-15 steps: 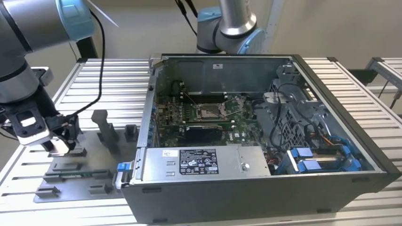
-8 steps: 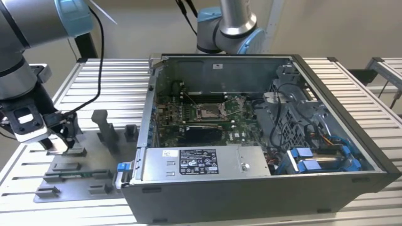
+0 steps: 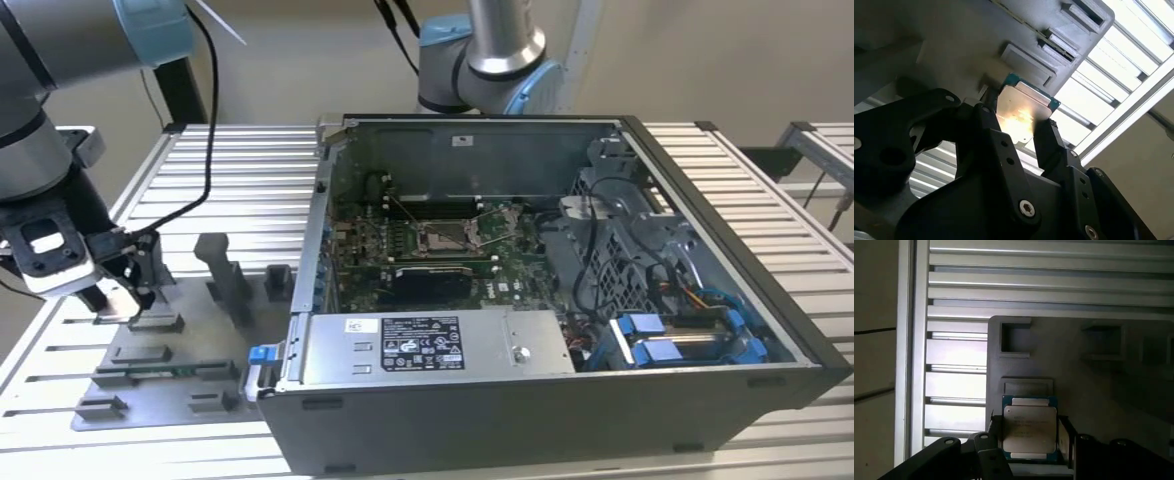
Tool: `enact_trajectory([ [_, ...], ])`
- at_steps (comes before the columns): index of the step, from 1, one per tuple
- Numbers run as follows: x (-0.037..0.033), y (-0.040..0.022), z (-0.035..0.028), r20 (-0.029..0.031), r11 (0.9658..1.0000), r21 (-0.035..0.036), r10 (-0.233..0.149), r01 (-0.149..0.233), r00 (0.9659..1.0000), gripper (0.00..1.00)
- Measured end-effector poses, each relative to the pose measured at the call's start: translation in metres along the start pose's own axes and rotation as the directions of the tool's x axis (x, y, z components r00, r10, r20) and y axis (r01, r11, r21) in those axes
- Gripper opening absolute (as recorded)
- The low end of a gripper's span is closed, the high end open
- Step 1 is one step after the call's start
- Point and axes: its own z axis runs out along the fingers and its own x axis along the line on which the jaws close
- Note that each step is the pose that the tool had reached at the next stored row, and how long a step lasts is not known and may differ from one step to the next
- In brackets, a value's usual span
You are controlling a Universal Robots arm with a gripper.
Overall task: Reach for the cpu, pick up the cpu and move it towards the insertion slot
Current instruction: 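Pick up the cpu and move it towards the insertion slot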
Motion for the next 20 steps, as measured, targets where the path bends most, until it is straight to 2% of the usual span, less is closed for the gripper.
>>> enact_trajectory([
  [20, 0.0, 0.001, -0.0257, 0.0002, 1.0, -0.0001, 0.0, 0.0, 1.0, 0.0],
])
